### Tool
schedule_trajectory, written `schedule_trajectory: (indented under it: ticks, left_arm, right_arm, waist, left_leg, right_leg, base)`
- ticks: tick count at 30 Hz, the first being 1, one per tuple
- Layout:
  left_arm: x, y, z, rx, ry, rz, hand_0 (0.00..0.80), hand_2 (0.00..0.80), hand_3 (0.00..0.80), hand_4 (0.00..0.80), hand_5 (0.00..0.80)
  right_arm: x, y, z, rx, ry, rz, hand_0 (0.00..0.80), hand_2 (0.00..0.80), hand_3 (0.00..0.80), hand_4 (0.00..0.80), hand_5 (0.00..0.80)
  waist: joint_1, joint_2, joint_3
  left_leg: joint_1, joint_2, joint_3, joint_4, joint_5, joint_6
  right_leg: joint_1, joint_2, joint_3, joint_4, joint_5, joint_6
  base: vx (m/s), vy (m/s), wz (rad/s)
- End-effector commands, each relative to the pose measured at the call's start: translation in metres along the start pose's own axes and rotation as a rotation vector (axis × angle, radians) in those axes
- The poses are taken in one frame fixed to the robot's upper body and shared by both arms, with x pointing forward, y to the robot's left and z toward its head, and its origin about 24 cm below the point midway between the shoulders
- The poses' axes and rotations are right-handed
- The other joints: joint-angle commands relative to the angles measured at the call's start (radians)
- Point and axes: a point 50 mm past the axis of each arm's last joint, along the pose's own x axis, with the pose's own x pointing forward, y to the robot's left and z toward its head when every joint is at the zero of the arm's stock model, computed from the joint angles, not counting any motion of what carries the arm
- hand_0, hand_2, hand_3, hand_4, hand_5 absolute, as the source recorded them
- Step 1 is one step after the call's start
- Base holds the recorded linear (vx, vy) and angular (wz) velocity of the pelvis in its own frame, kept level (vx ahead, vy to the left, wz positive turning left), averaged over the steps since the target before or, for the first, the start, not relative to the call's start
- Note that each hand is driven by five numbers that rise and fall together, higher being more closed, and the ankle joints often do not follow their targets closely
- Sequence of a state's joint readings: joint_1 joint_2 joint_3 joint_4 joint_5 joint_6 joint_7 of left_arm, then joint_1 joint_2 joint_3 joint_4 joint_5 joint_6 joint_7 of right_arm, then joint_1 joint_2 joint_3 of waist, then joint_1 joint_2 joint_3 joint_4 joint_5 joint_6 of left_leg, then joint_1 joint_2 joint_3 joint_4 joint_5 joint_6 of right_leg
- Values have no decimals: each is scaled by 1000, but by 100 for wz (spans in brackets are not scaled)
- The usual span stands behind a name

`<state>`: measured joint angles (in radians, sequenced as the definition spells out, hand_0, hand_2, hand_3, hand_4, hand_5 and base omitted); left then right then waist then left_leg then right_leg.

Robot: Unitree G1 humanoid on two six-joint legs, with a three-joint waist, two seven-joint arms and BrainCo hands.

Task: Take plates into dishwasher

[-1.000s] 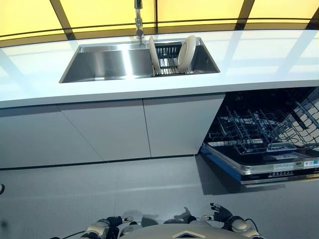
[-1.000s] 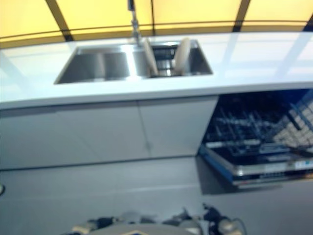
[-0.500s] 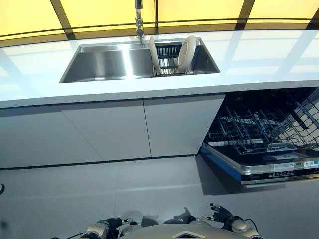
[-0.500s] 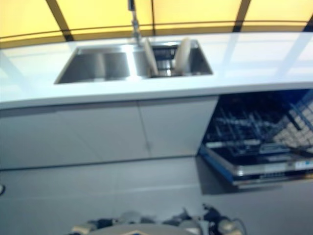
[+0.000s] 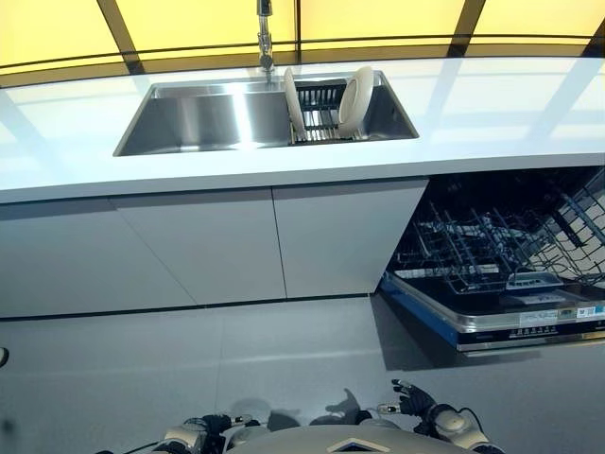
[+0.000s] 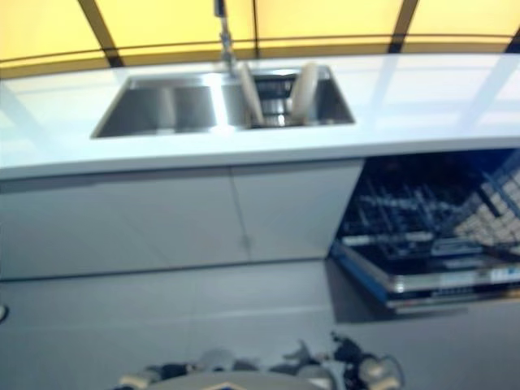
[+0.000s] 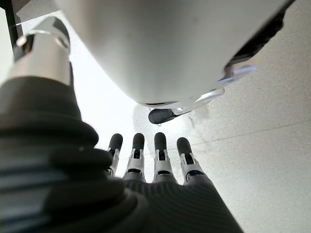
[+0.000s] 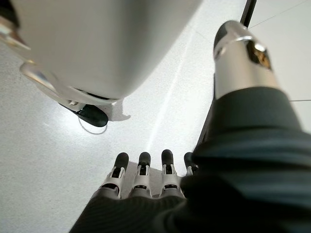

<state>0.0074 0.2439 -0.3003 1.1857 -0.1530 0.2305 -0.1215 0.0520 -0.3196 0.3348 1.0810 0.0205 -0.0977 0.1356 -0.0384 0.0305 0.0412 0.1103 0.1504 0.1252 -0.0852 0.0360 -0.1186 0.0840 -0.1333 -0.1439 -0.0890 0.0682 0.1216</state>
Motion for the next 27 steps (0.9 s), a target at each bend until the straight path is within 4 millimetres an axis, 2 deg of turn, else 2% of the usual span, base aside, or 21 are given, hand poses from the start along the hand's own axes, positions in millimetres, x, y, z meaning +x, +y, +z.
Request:
schedule_trajectory:
  ticks: [1, 4, 5, 6, 9, 12, 13, 14, 15, 16, 17, 18, 19, 20, 22, 24, 25, 27]
  left_arm:
    - [-3, 12, 18, 7, -26, 36, 0, 0, 0, 0, 0]
    - [-5, 20, 22, 24, -29, 52, 0, 0, 0, 0, 0]
    - [-7, 25, 22, 29, -29, 61, 0, 0, 0, 0, 0]
    - [-9, 28, 23, 30, -29, 66, 0, 0, 0, 0, 0]
    - [-12, 37, 27, 17, -48, 84, 0, 0, 0, 0, 0]
    - [-12, 36, 35, -3, -102, 111, 0, 0, 0, 0, 0]
    - [-12, 35, 35, -17, -113, 113, 0, 0, 0, 0, 0]
    - [-12, 34, 33, -45, -115, 112, 0, 0, 0, 0, 0]
    - [-12, 33, 31, -59, -116, 118, 0, 0, 0, 0, 0]
    - [-11, 31, 28, -75, -118, 123, 0, 0, 0, 0, 0]
    - [-11, 30, 25, -82, -114, 123, 0, 0, 0, 0, 0]
    - [-11, 30, 23, -83, -112, 122, 0, 0, 0, 0, 0]
    - [-10, 29, 18, -82, -99, 109, 0, 0, 0, 0, 0]
    - [-9, 27, 13, -73, -87, 99, 0, 0, 0, 0, 0]
    - [-7, 22, 1, -52, -74, 93, 0, 0, 0, 0, 0]
    - [-5, 19, -8, -56, -63, 83, 0, 0, 0, 0, 0]
    - [-5, 20, -12, -75, -58, 79, 0, 0, 0, 0, 0]
    - [-5, 24, -13, -95, -60, 73, 0, 0, 0, 0, 0]
  right_arm:
    - [7, 0, 45, 2, -176, 28, 0, 0, 0, 0, 0]
    - [0, -12, 81, 12, -343, 39, 0, 0, 0, 0, 0]
    - [-9, -19, 103, 3, -441, 36, 0, 0, 0, 0, 0]
    - [-16, -25, 118, -6, -502, 37, 0, 0, 0, 0, 0]
    - [-39, -41, 150, -61, -681, 17, 0, 0, 0, 0, 0]
    - [-56, -55, 172, -110, -797, 1, 0, 0, 0, 0, 0]
    - [-63, -58, 180, -115, -844, 2, 0, 0, 0, 0, 0]
    - [-69, -61, 187, -113, -886, -3, 0, 0, 0, 0, 0]
    - [-75, -63, 192, -106, -921, -5, 0, 0, 0, 0, 0]
    - [-82, -65, 200, -94, -981, -6, 0, 0, 0, 0, 0]
    - [-88, -65, 208, -103, -1036, -15, 0, 0, 0, 0, 0]
    - [-91, -65, 211, -105, -1049, -18, 0, 0, 0, 0, 0]
    - [-107, -70, 229, -115, -1144, -38, 0, 0, 0, 0, 0]
    - [-120, -74, 240, -108, -1210, -53, 0, 0, 0, 0, 0]
    - [-148, -84, 265, -112, -1324, -61, 0, 0, 0, 0, 0]
    - [-170, -93, 285, -127, -1411, -71, 0, 0, 0, 0, 0]
    - [-182, -100, 295, -133, -1451, -78, 0, 0, 0, 0, 0]
    - [-201, -109, 308, -137, -1505, -149, 0, 0, 0, 0, 0]
  waist:
    - [2, -52, 54]
    - [2, -58, 63]
    - [0, -62, 67]
    - [-4, -63, 69]
    - [-20, -68, 82]
    - [-22, -94, 106]
    - [-15, -105, 118]
    - [-11, -106, 126]
    - [-1, -104, 134]
    - [17, -92, 145]
    - [32, -79, 151]
    - [38, -73, 155]
    - [58, -49, 159]
    - [73, -30, 155]
    - [112, -12, 148]
    - [134, -13, 140]
    - [132, -16, 130]
    - [131, -17, 104]
  left_leg:
    - [10, -108, -8, 18, -41, 107]
    - [14, -101, -15, 34, -43, 107]
    - [12, -96, -18, 44, -46, 108]
    - [10, -94, -20, 55, -49, 108]
    - [-9, -78, -24, 119, -69, 104]
    - [-82, -63, -32, 332, -88, 90]
    - [-131, -62, -34, 448, -71, 88]
    - [-174, -60, -28, 514, -43, 85]
    - [-220, -74, -33, 550, -26, 88]
    - [-274, -103, -38, 535, 4, 88]
    - [-298, -111, -33, 501, 27, 85]
    - [-301, -104, -25, 474, 41, 79]
    - [-308, -80, -5, 362, 114, 53]
    - [-321, -64, -10, 283, 175, 32]
    - [-344, -34, -60, 107, 279, -4]
    - [-348, -19, -67, 39, 291, -14]
    - [-339, -19, -47, 41, 252, -1]
    - [-323, -16, -20, 57, 228, 8]
  right_leg:
    - [9, 46, -15, 97, -67, -34]
    - [11, 50, -16, 122, -81, -42]
    - [9, 55, -14, 132, -88, -48]
    - [6, 60, -9, 139, -92, -55]
    - [-15, 71, 3, 170, -110, -76]
    - [-21, 67, 11, 179, -110, -109]
    - [-18, 62, 10, 176, -106, -122]
    - [-14, 65, 12, 176, -103, -131]
    - [-6, 71, 26, 178, -102, -135]
    - [10, 85, 52, 177, -106, -134]
    - [28, 98, 65, 173, -113, -131]
    - [37, 103, 65, 170, -117, -129]
    - [67, 121, 61, 157, -128, -122]
    - [91, 135, 66, 147, -137, -116]
    - [158, 141, 112, 128, -166, -104]
    - [210, 129, 140, 126, -205, -103]
    - [219, 120, 147, 130, -222, -101]
    - [236, 104, 140, 142, -248, -95]
  base:
    - [22, -112, 5]
    - [7, -141, 7]
    - [-12, -155, 5]
    - [-18, -148, 2]
    - [-51, -166, 2]
    - [-25, -162, 3]
    - [35, -173, 2]
    - [70, -131, -3]
    - [137, -53, -10]
    - [192, 3, -18]
    - [189, 34, -25]
    - [277, 69, -61]
    - [340, 106, -75]
    - [456, 145, -96]
    - [420, 142, -71]
    - [339, 161, 8]
    - [319, 210, -14]
    - [248, 169, -25]
